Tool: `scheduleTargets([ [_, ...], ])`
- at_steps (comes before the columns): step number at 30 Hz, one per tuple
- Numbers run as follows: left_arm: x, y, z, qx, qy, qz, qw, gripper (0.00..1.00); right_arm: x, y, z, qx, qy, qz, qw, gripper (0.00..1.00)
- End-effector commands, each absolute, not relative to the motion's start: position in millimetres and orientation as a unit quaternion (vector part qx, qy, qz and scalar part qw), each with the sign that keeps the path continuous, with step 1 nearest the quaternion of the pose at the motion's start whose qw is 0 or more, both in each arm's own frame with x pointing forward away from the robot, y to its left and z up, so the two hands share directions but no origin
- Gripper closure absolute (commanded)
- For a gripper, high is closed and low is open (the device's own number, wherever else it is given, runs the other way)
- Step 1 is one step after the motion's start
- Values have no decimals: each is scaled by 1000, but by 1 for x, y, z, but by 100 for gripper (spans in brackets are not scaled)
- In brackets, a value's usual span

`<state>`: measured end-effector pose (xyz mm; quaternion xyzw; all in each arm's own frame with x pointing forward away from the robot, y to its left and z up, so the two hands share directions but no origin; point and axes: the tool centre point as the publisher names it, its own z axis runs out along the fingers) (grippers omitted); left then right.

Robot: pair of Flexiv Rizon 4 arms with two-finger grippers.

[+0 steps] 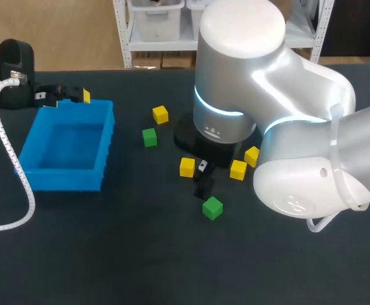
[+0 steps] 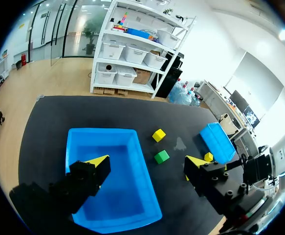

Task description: Put the green cubes in the right bin and the yellow cubes in the left bin.

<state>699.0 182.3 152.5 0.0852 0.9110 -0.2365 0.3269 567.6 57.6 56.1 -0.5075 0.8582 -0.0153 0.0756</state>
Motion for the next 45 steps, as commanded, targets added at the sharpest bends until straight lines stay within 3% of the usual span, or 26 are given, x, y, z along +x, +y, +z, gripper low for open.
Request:
scheduleTargets([
  [1, 699, 185, 151, 88, 908, -242, 329, 0, 566, 56, 56, -507, 858, -16, 78, 0],
  [22, 699, 185, 151, 88, 908, -242, 329, 0, 566, 57, 56, -510, 856, -18, 77, 0],
  [45, 699, 185, 151, 88, 908, -242, 329, 0, 539, 67, 16, -500, 866, 0, 22, 0],
])
